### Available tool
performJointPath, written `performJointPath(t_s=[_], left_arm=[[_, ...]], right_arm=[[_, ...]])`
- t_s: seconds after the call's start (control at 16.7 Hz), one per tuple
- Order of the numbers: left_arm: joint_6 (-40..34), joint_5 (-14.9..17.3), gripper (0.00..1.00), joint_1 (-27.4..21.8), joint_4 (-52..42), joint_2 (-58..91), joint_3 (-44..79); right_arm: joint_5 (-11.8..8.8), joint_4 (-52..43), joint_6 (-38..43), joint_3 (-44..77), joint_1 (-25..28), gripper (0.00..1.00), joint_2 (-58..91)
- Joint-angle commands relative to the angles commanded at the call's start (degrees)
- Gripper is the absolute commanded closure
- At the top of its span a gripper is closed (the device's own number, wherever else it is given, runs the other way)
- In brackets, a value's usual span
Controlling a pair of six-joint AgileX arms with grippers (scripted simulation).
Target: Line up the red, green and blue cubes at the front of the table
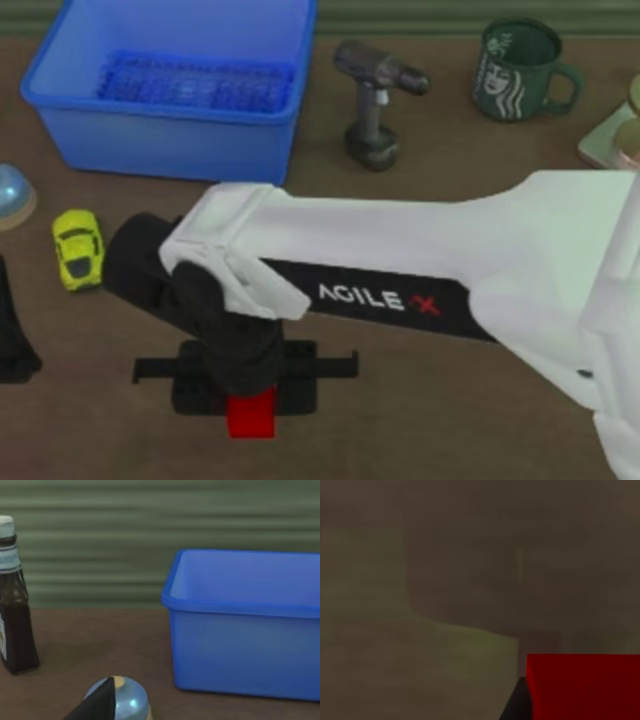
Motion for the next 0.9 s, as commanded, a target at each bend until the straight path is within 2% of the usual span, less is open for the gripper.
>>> performJointPath(t_s=[0.12,0.9], left_arm=[[0.0,0.0,0.0,0.0,0.0,0.0,0.0],[0.0,0.0,0.0,0.0,0.0,0.0,0.0]], right_arm=[[0.0,0.0,0.0,0.0,0.0,1.0,0.0],[0.0,0.0,0.0,0.0,0.0,0.02,0.0]])
